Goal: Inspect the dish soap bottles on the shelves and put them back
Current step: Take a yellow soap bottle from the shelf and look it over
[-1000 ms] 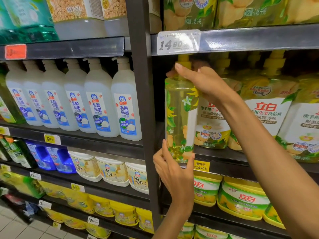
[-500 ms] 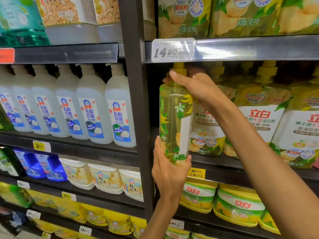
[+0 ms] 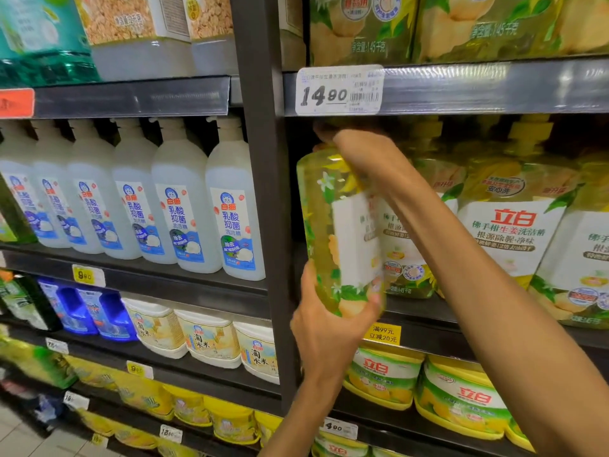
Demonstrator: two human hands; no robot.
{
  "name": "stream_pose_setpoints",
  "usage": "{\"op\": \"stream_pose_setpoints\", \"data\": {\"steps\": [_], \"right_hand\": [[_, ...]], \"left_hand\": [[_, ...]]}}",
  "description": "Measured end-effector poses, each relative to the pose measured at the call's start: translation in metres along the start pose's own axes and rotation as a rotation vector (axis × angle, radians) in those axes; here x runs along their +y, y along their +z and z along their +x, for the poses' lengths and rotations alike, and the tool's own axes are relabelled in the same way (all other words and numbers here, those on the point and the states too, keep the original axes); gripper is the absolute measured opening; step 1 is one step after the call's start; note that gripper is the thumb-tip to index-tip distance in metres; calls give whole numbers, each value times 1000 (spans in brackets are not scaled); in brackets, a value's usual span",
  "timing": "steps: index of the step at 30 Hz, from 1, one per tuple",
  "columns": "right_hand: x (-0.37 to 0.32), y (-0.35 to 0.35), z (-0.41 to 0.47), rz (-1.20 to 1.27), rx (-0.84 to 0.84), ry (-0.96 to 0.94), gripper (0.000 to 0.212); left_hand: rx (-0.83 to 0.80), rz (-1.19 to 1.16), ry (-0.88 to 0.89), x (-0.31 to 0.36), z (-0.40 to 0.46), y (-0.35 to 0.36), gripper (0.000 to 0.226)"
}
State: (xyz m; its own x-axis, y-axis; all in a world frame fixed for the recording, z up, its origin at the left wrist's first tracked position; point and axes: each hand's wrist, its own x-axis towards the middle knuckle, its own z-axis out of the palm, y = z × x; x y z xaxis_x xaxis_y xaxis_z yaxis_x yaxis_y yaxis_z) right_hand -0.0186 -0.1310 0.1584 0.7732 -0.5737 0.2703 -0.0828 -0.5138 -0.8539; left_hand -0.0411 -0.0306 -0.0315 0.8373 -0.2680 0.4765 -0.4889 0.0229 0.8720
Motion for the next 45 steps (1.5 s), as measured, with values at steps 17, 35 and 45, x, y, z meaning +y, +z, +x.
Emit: {"op": "stream_pose_setpoints", "data": {"steps": [17,35,45], "right_hand": [[37,-21,-39,192,-66,-18,56],[41,-11,-67,446,-156,4,26],[77,7,-91,764,-148,192,52]], "left_hand": [[-509,-598,-346,3,-48,-65,71],[-552,-658,-501,33,-51,-93,31],[-505,-824,-577,34,-47,-94,44]]}}
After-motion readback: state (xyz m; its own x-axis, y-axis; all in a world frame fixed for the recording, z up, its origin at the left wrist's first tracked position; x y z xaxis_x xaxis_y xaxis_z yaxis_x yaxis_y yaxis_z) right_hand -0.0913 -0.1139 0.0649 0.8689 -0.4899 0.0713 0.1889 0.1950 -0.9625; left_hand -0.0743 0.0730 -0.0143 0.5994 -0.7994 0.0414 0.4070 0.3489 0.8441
